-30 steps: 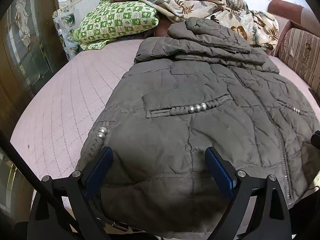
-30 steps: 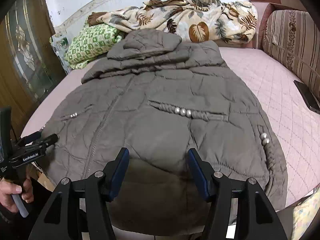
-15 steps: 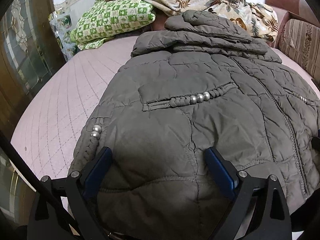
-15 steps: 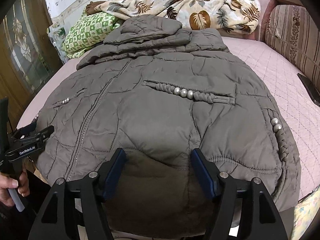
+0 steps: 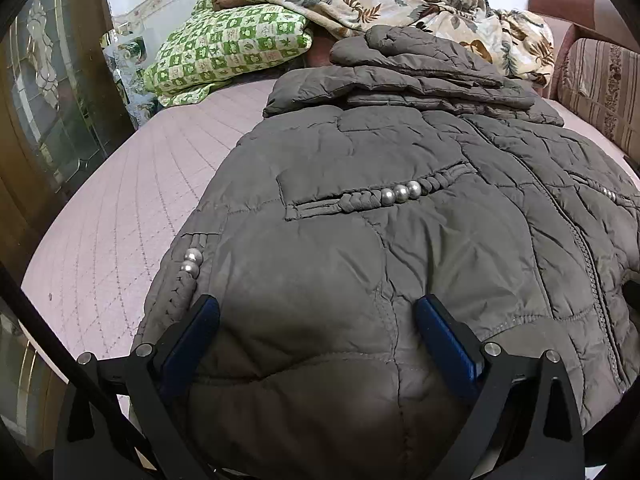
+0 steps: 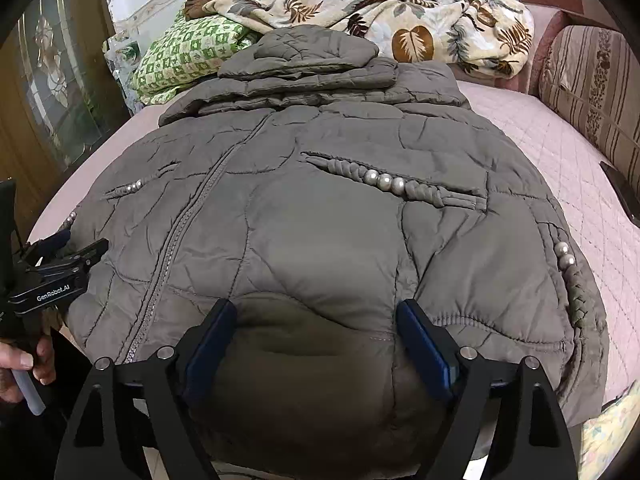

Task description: Fold large clothes

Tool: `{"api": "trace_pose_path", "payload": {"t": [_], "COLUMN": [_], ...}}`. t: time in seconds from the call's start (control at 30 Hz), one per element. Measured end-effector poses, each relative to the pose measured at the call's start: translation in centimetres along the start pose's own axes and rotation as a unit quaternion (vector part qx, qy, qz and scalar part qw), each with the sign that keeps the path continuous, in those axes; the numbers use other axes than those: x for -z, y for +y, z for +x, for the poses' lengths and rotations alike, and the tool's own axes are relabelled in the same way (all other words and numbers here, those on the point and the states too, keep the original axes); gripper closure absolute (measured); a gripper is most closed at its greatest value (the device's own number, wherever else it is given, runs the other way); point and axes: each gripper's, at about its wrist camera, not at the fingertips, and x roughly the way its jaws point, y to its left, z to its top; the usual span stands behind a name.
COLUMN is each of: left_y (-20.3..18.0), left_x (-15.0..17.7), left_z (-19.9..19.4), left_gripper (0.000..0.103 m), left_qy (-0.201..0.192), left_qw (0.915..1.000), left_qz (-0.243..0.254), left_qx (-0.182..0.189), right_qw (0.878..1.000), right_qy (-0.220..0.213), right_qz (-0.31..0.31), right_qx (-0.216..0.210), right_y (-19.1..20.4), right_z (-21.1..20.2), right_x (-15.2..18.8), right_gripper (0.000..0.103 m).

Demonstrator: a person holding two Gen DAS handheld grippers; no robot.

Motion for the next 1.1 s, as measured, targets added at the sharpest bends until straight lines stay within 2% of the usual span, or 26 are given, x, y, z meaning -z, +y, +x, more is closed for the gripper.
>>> {"api": "trace_pose_path", "payload": {"t": [0.3, 0.4, 0.5, 0.57, 0.63, 0.73, 0.8, 0.9, 1.0, 1.1], "left_y": [0.3, 0.3, 1.2, 2.7, 5.0, 8.4, 10.8, 13.8, 15.2, 15.5], "left_x": [0.3, 0.2, -0.3, -0.6, -0.9, -0.9, -0.5, 0.4, 1.3, 1.7], "left_z": [0.1, 0.0, -0.7, -1.9, -3.2, -4.7, -5.0, -4.0, -2.1, -1.4], "left_gripper": [0.001, 0.001, 0.002, 0.002, 0.003, 0.003, 0.003, 0.011, 0.031, 0.034], "left_qy": [-0.006, -0.004, 0.003, -0.012, -0.027, -0.043, -0.043, -0.016, 0.026, 0.038], "left_qw": [0.9999, 0.9999, 0.9992, 0.9978, 0.9930, 0.9913, 0.9865, 0.9750, 0.9635, 0.9542], "left_qz": [-0.006, -0.003, -0.005, -0.034, -0.071, -0.108, -0.139, -0.203, -0.246, -0.268], "left_qx": [0.007, 0.011, 0.039, 0.056, 0.090, 0.061, 0.074, 0.088, 0.103, 0.128], "right_qw": [1.000, 1.000, 0.998, 0.995, 0.992, 0.985, 0.979, 0.963, 0.940, 0.935], "right_qy": [-0.017, -0.023, -0.037, -0.069, -0.097, -0.133, -0.142, -0.134, -0.121, -0.109], "right_qz": [0.001, 0.000, 0.014, 0.026, 0.047, 0.099, 0.143, 0.233, 0.315, 0.333], "right_qx": [-0.003, -0.018, -0.053, -0.066, -0.068, -0.054, -0.037, -0.022, -0.048, -0.058], "right_y": [0.1, -0.3, -1.0, -1.9, -3.3, -7.0, -10.2, -14.8, -17.6, -18.4], "right_z": [-0.2, -0.7, -2.4, -4.6, -6.4, -9.0, -9.9, -9.8, -8.6, -7.9], "right_x": [0.5, 0.7, 0.9, 0.7, 0.5, 0.6, 1.1, 2.6, 4.0, 4.1], "right_gripper": [0.014, 0.014, 0.015, 0.015, 0.015, 0.015, 0.015, 0.015, 0.015, 0.015]}}
